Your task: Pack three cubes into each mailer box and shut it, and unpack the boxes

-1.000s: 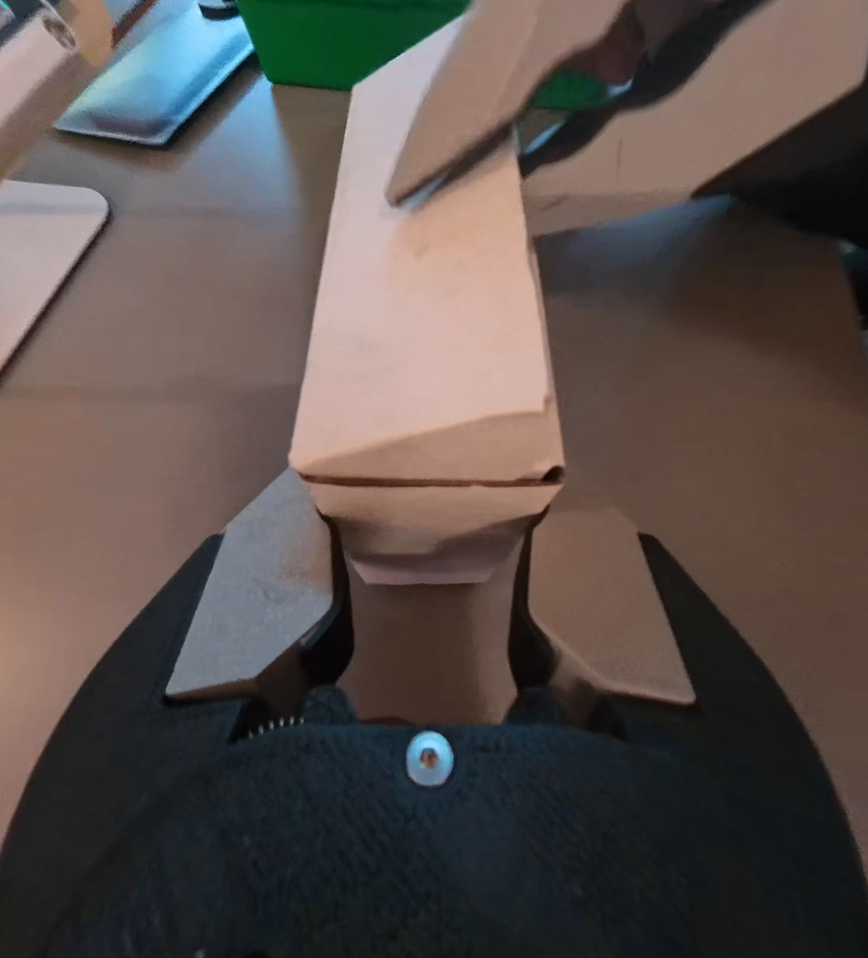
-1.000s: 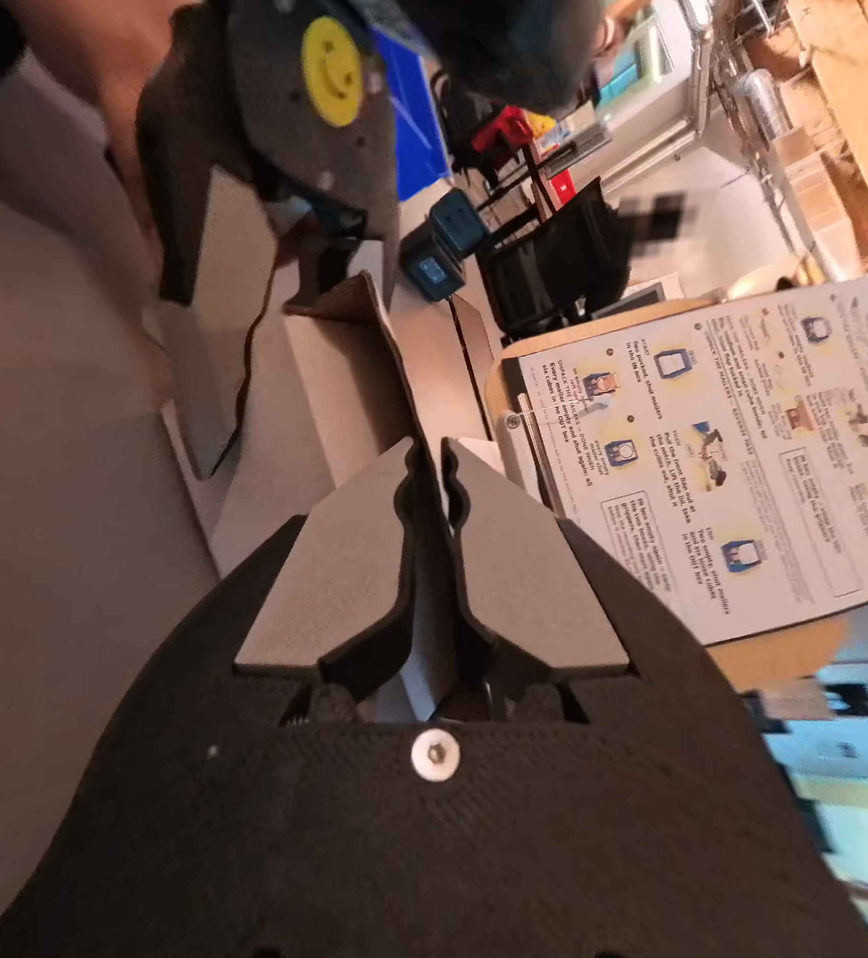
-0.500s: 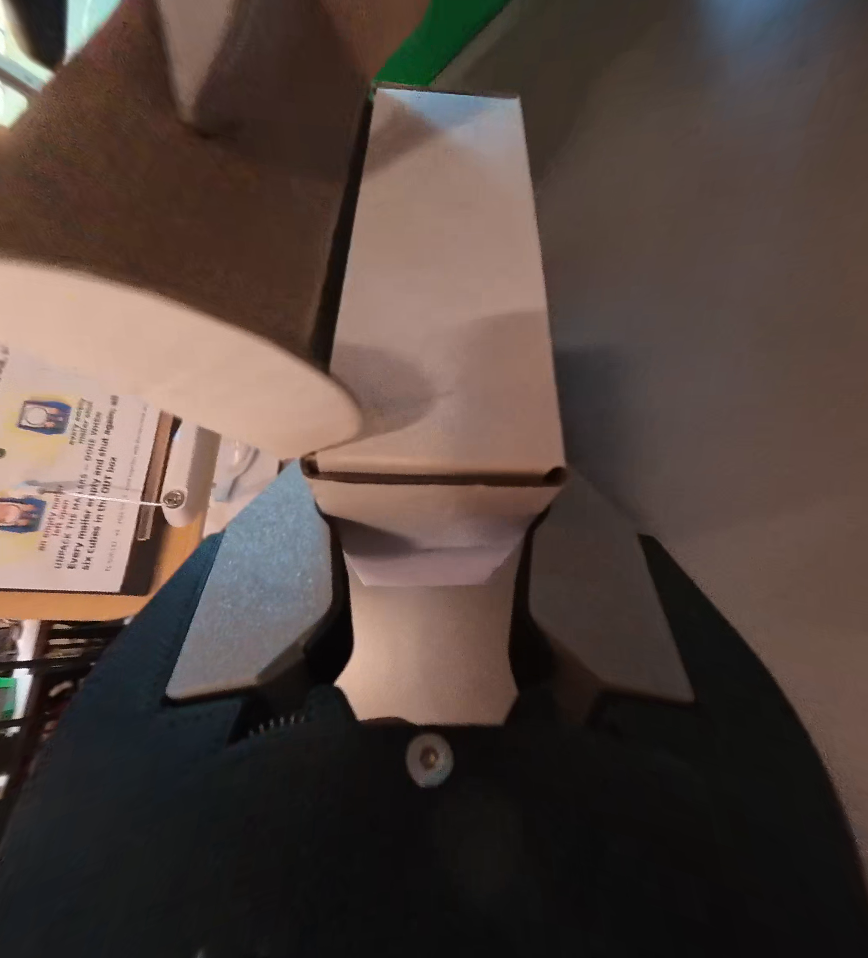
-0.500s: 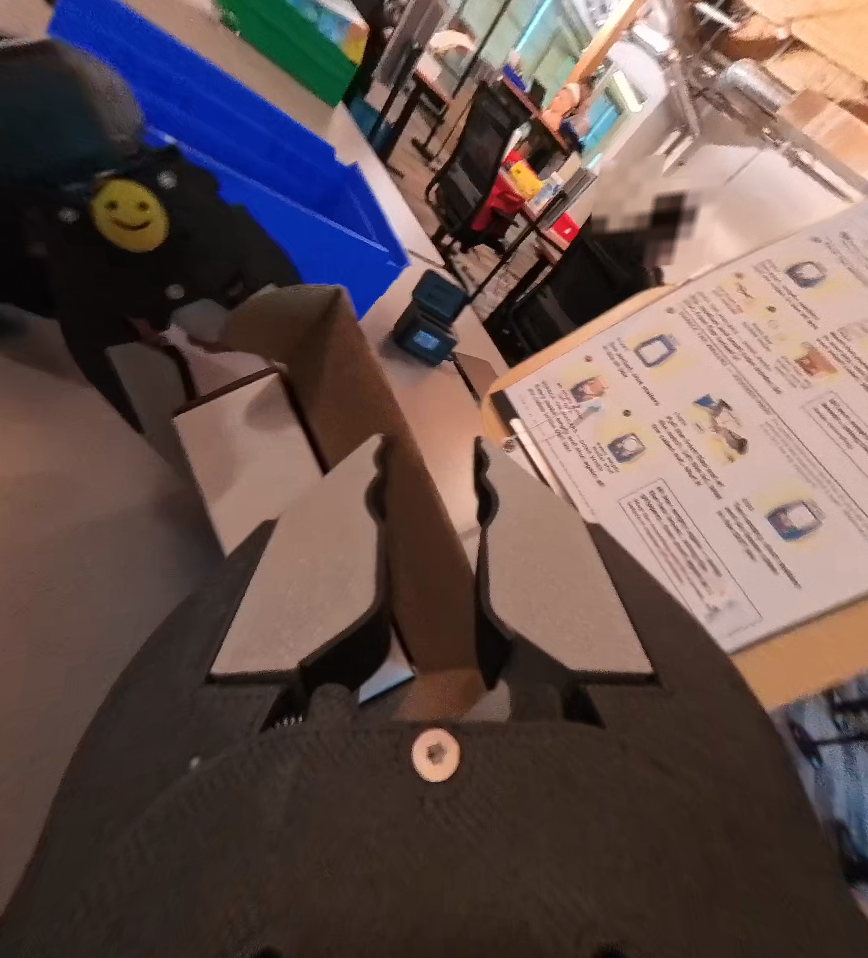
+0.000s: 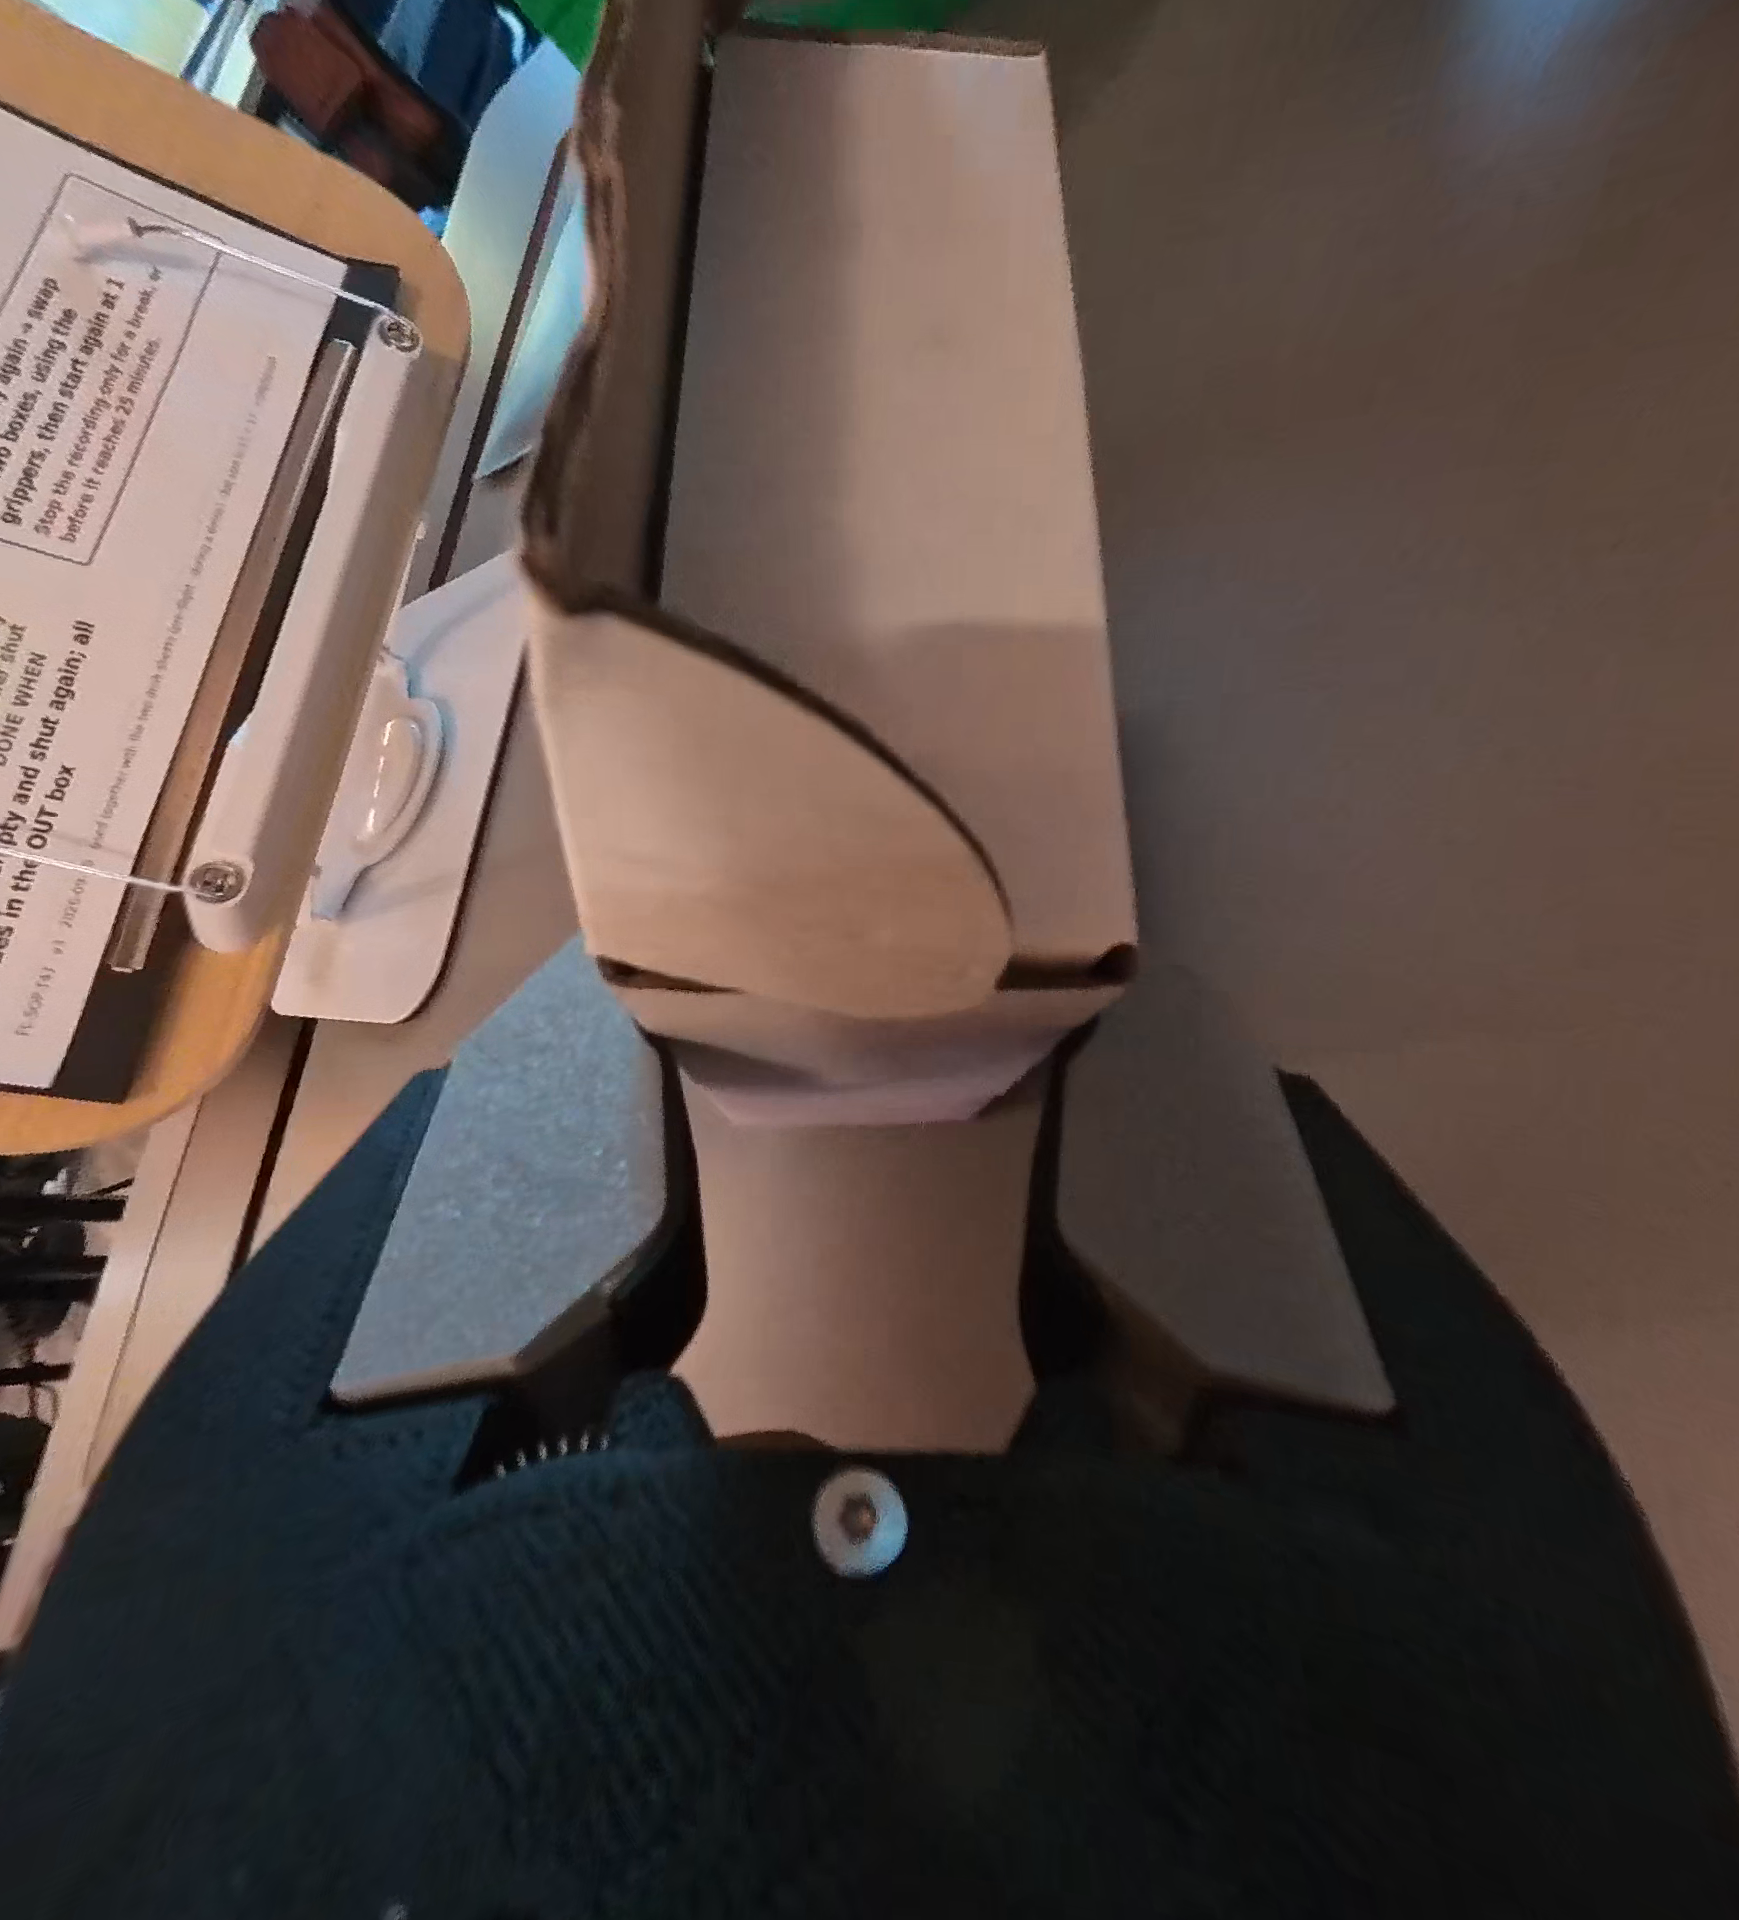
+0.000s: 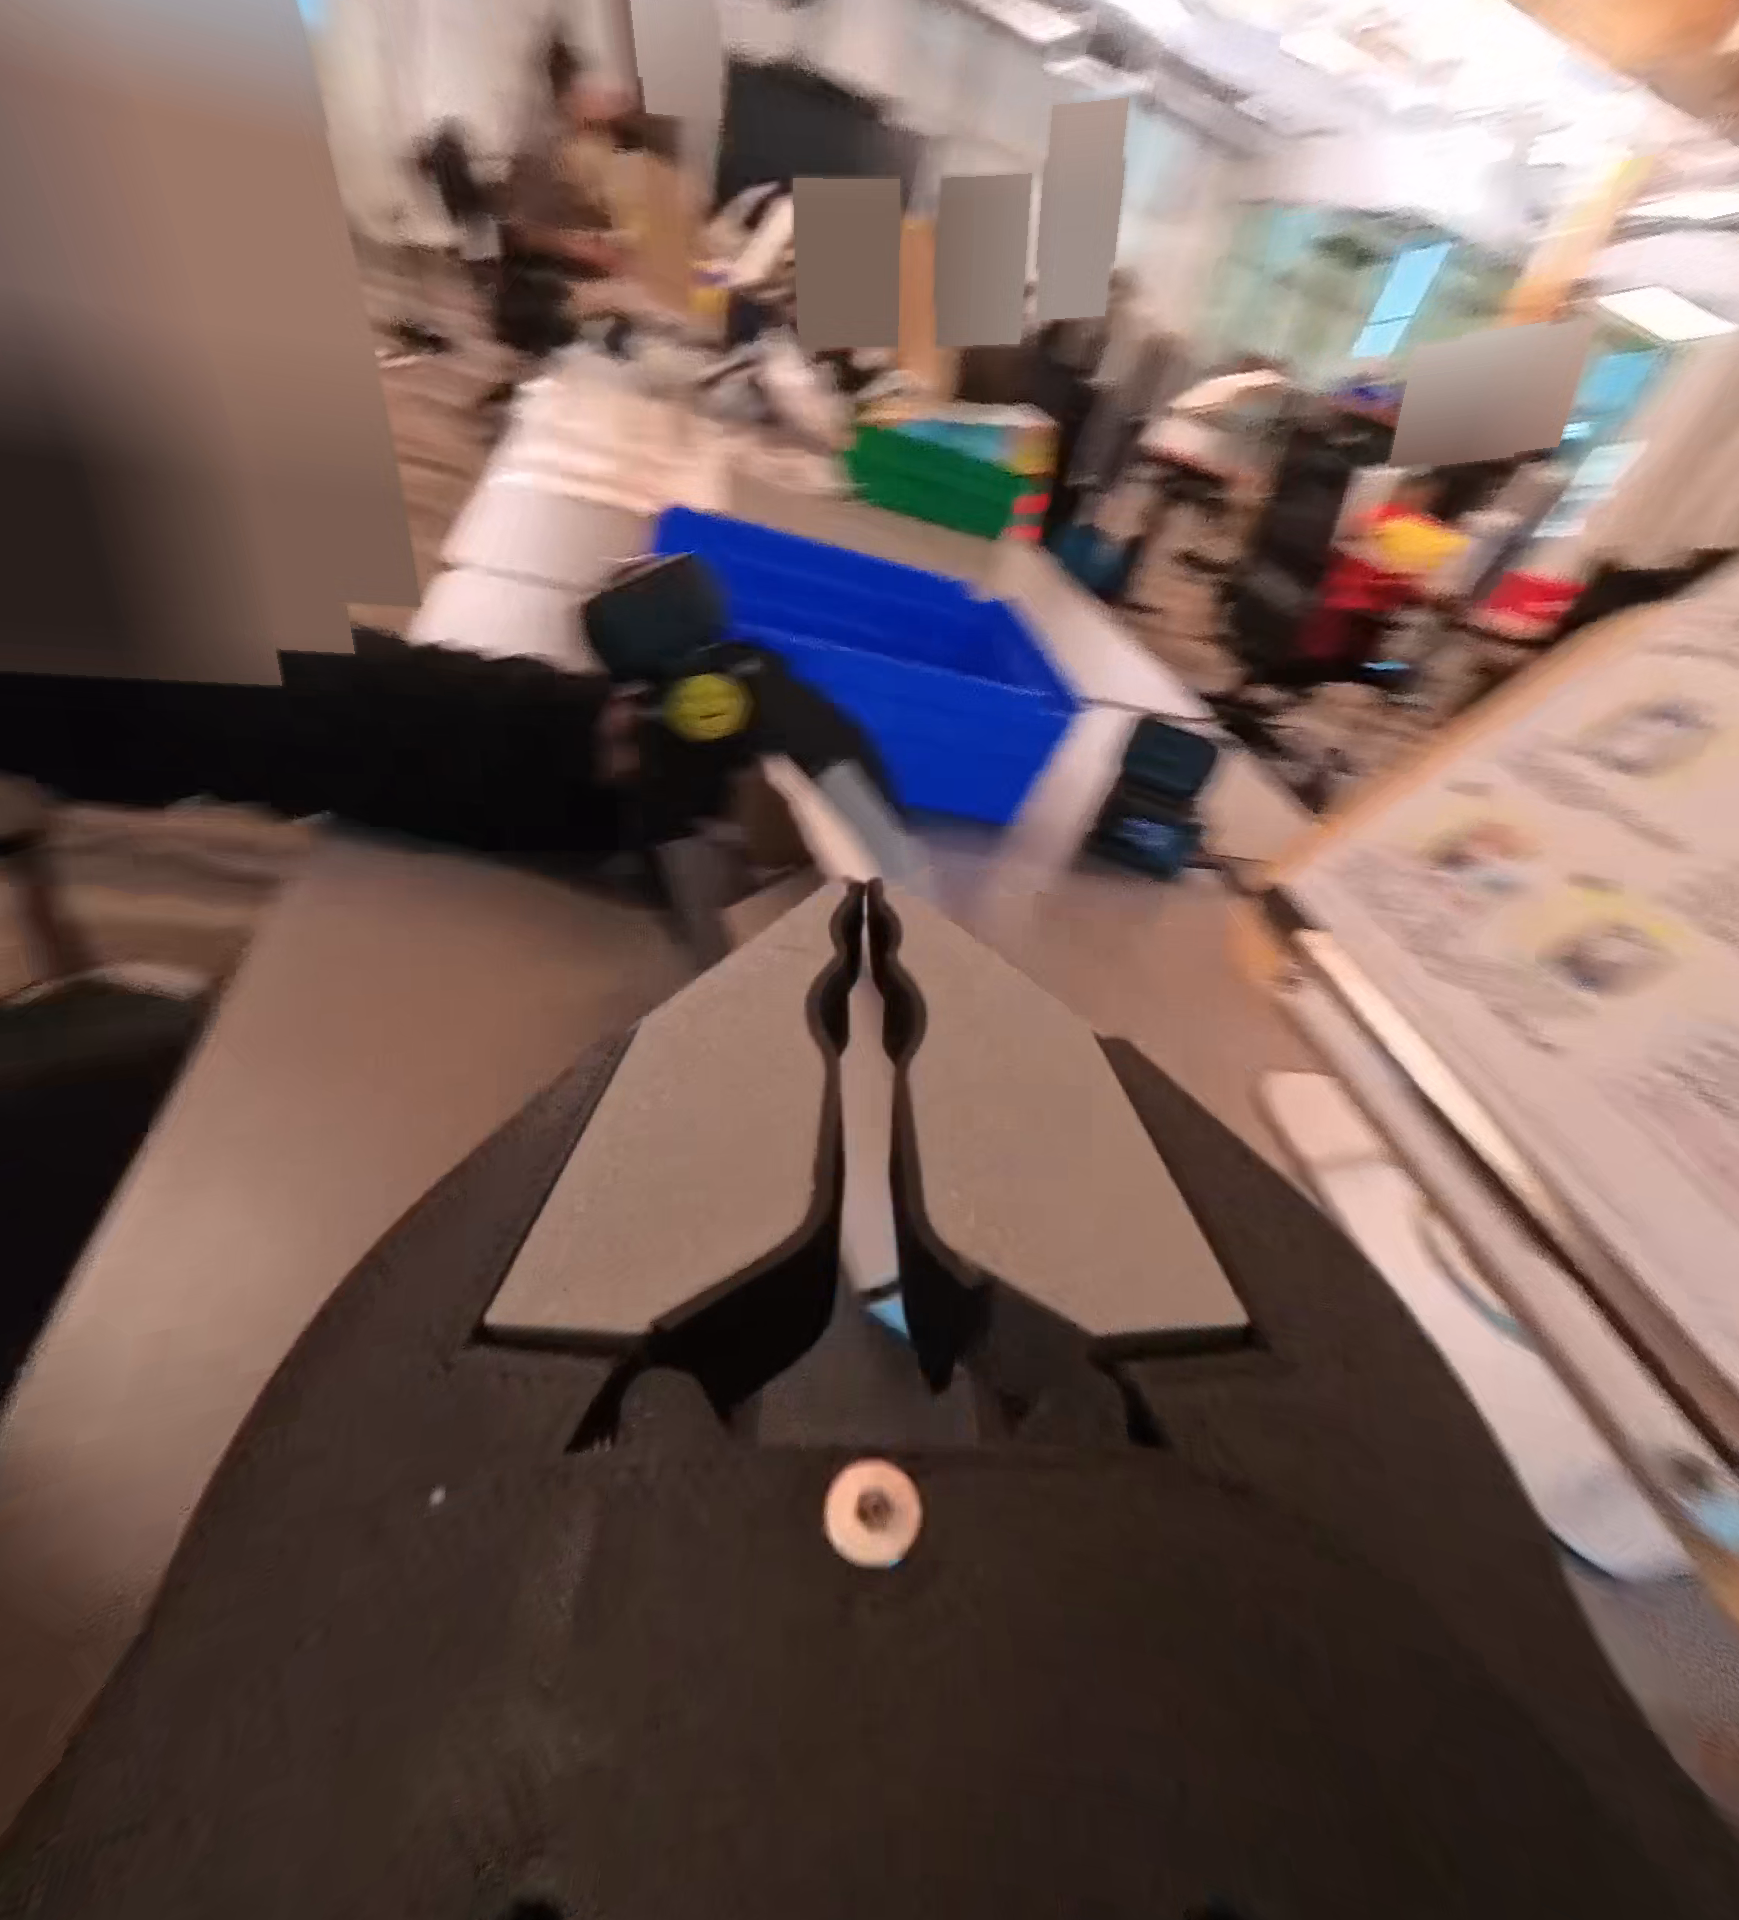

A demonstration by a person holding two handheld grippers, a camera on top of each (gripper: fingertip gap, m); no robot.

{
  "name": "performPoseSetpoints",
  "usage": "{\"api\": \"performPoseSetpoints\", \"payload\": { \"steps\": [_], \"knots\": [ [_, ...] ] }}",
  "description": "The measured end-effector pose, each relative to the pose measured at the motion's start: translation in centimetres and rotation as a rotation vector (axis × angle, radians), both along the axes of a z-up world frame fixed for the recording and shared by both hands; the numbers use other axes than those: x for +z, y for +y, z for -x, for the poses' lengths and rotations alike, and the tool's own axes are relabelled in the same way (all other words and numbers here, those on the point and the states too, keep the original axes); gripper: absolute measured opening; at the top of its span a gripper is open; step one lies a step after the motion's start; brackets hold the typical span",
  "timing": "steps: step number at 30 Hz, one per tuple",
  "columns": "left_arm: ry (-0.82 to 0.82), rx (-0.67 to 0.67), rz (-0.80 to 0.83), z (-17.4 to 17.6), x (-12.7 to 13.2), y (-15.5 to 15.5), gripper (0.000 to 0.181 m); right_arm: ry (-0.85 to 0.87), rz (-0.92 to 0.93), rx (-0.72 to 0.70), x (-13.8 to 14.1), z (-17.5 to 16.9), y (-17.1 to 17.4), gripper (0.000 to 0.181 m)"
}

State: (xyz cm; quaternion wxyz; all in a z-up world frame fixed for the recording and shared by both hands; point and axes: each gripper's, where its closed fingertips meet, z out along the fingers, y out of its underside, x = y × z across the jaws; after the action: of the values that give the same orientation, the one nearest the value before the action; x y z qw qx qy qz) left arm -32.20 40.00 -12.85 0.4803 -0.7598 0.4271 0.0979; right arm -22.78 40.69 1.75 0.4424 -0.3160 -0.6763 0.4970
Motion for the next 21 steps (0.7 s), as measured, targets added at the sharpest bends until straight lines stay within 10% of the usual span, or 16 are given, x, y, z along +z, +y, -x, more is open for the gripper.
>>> {"api": "performPoseSetpoints", "payload": {
  "steps": [4, 21],
  "knots": [
    [-0.034, -0.013, -0.001, 0.0, 0.1, 0.0, 0.072, -0.14, -0.12, 0.121, -3.4, -0.3, -2.5, 0.0],
    [0.102, -0.082, -0.05, -1.8, -0.1, -0.4, 0.071, 0.112, -0.61, -0.634, -3.2, 4.9, 5.6, 0.0]
  ]
}}
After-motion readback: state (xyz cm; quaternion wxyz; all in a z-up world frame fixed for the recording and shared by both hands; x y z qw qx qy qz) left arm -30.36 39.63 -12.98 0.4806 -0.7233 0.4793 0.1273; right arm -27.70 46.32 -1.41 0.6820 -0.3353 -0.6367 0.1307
